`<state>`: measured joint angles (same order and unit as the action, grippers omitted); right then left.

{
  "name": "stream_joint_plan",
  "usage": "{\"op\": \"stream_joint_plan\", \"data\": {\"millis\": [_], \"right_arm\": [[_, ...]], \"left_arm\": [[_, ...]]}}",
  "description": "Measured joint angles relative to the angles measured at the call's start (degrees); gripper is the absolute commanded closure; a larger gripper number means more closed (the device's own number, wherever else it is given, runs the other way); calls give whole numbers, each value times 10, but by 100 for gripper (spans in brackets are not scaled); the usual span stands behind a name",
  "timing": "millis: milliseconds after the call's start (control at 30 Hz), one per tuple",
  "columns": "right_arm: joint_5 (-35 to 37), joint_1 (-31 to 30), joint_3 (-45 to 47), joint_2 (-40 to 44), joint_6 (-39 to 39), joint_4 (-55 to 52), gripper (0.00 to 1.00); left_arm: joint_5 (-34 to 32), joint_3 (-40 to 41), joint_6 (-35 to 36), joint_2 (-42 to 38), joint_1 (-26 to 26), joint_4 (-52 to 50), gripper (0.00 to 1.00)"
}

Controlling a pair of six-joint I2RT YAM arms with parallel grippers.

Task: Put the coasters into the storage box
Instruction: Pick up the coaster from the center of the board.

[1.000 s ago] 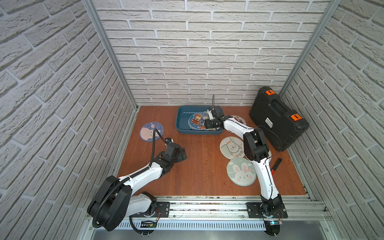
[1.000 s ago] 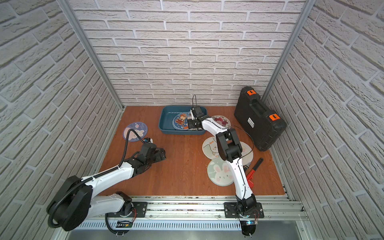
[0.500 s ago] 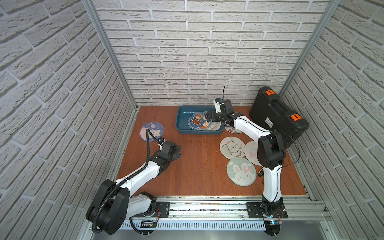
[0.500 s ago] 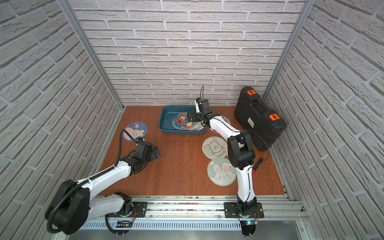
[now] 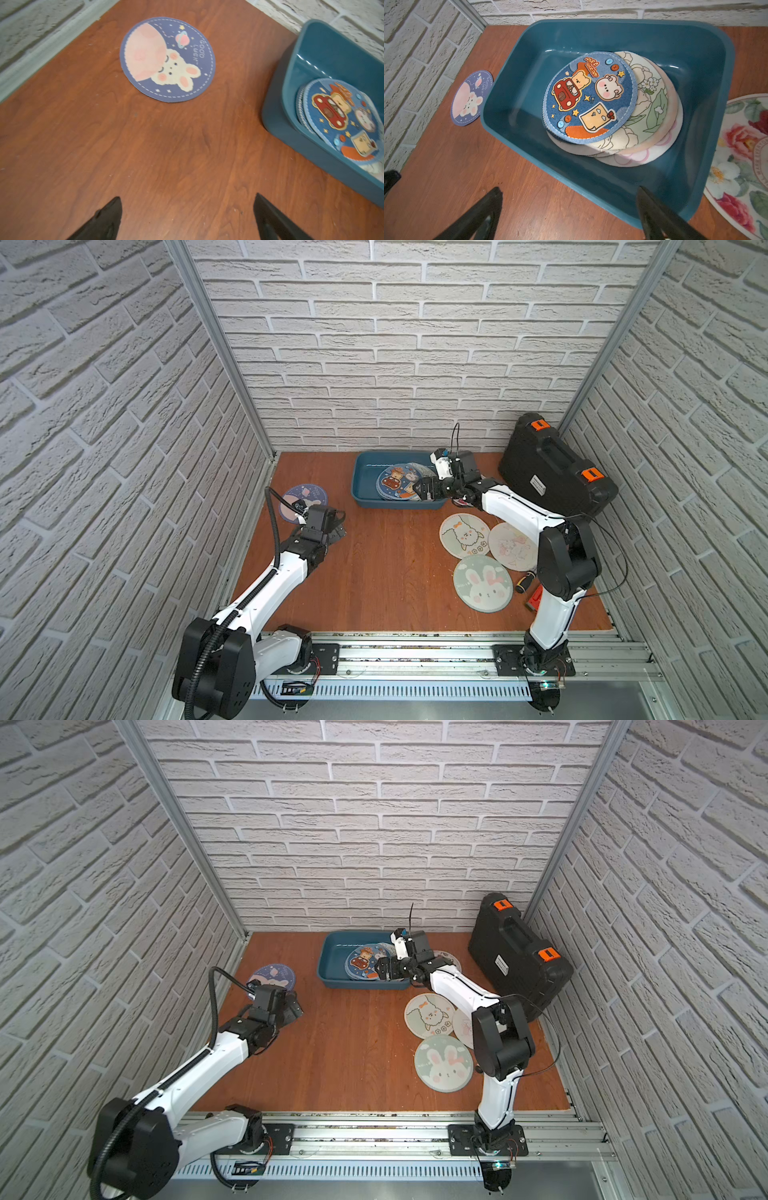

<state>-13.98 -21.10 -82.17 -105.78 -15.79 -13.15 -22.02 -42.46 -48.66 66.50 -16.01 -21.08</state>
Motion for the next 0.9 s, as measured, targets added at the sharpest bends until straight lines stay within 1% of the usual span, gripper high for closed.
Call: {"op": "stream_joint_plan", "data": {"millis": [100,300,567,700,900], "right_arm": [[-13,-7,26,25,1,1,0],[-39,-23,77,68,1,4,0],[-53,-56,130,94,2,16,0],[-56,-67,145,100,10,18,0],[-67,-77,153,100,17,18,0]], "left_arm": [[-6,-44,16,38,21,-24,2],[-3,-146,72,144,64,-63,2],[48,-242,131,272,129,-88,3],[66,-288,162,329,140,-96,3],[91,-363,211,407,141,-115,4]]}}
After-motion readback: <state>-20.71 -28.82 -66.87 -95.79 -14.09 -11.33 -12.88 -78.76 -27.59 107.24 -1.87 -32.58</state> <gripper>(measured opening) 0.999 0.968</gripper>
